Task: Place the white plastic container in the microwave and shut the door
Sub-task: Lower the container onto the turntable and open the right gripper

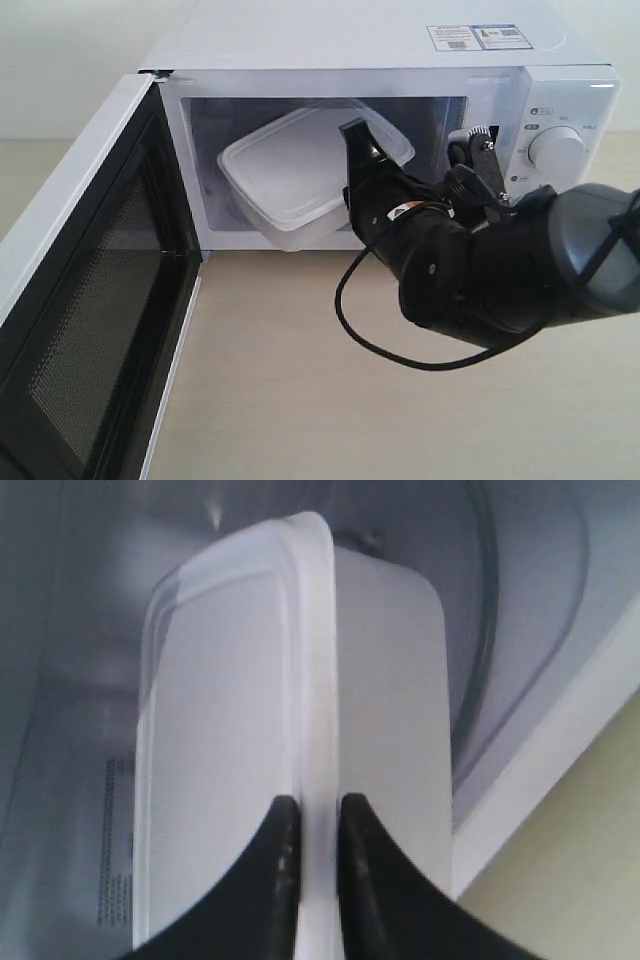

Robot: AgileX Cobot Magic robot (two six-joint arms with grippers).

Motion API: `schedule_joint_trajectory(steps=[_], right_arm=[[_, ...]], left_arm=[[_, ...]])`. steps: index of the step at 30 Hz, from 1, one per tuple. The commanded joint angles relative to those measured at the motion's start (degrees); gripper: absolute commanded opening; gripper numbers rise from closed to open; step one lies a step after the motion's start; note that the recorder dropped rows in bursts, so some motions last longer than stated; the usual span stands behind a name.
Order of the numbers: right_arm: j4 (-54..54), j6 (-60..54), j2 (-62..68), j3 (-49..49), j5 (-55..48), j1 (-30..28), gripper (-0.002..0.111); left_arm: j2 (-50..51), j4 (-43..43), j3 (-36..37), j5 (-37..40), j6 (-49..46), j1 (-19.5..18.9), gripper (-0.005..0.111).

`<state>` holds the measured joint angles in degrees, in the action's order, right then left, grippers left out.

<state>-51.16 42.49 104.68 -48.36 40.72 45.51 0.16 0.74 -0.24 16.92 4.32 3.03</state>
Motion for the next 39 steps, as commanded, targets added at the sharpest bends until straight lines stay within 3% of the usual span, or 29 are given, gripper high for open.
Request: schedule_joint_trajectory(steps=[1, 13, 39], right_arm=[[-0.5, -0.8, 0.5, -2.1, 0.7, -2.1, 0.000], [0.8, -2.2, 6.1, -9.8, -2.6, -2.7, 0.000], [-2.1, -4.4, 11.8, -15.7, 1.9, -3.3, 0.000]], left_arm=[[-0.2, -0.1, 0.2, 0.0, -0.3, -0.1, 0.004], [-0.2, -0.1, 0.2, 0.0, -0.3, -0.1, 0.004], [-0.2, -0.1, 0.2, 0.0, -0.3, -0.1, 0.004]])
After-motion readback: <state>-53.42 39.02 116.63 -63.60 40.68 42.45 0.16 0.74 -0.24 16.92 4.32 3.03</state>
